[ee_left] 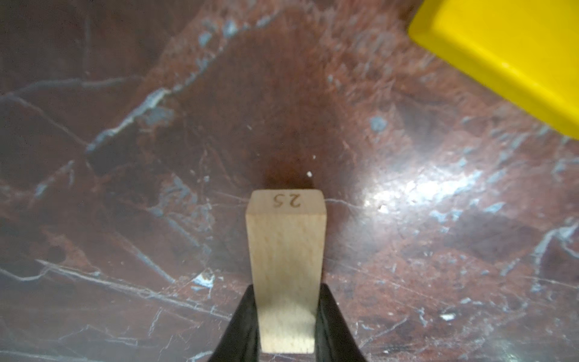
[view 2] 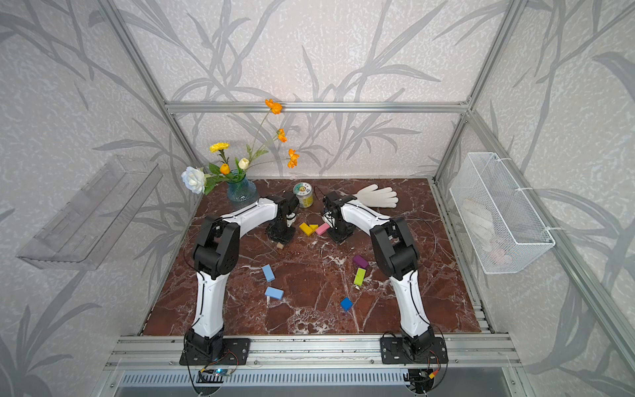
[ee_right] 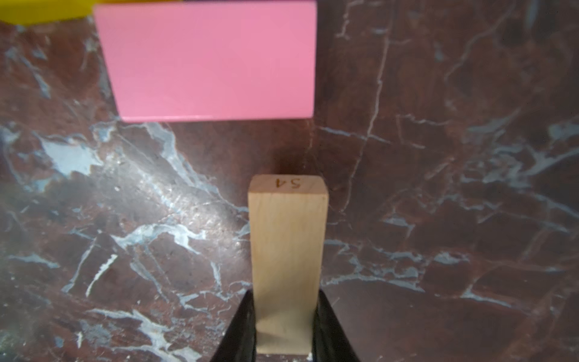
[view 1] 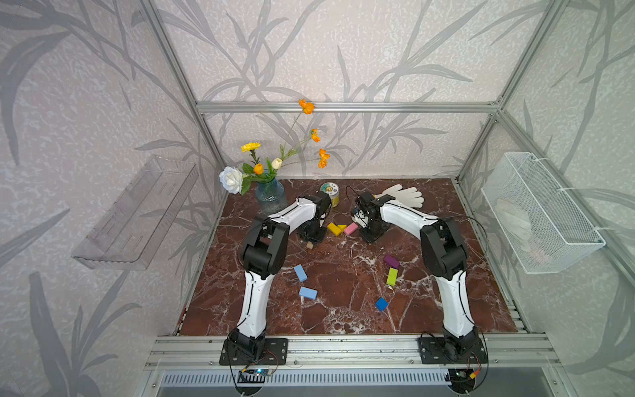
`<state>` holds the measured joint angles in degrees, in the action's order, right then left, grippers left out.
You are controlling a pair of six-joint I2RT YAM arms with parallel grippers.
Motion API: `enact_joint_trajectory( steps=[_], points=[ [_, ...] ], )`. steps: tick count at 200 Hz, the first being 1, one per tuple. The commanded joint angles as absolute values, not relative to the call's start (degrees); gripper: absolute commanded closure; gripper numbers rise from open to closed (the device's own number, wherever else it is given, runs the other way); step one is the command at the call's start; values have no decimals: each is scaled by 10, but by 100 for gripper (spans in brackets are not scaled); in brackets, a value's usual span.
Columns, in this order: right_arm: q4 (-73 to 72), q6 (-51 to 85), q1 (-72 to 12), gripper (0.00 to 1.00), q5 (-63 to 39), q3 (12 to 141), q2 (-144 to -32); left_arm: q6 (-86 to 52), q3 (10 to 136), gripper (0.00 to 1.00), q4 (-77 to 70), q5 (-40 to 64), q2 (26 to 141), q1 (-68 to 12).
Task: Assemble a heart with building blocks
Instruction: Assemble the building block at the center of the board.
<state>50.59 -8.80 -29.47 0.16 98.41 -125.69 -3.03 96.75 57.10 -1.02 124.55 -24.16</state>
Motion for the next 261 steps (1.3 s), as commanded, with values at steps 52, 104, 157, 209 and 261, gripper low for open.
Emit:
enact_joint_trajectory(
  steps=[52,104,157,209,261],
  points=[
    [514,-112,-295,90,-14,1013,-1260,29,1041,76,607,-14,1278,-249],
    [522,-116,-294,89,-16,1034,-1273,43,1071,76,621,-12,1299,-256],
    [530,-120,-294,90,-20,1036,-1275,53,1075,76,626,-9,1304,-258],
    [522,-144,-293,90,-18,1016,-1267,68,1074,75,622,-10,1305,-259],
    [508,-172,-292,91,-18,998,-1261,76,1095,75,621,-13,1322,-267]
  ],
)
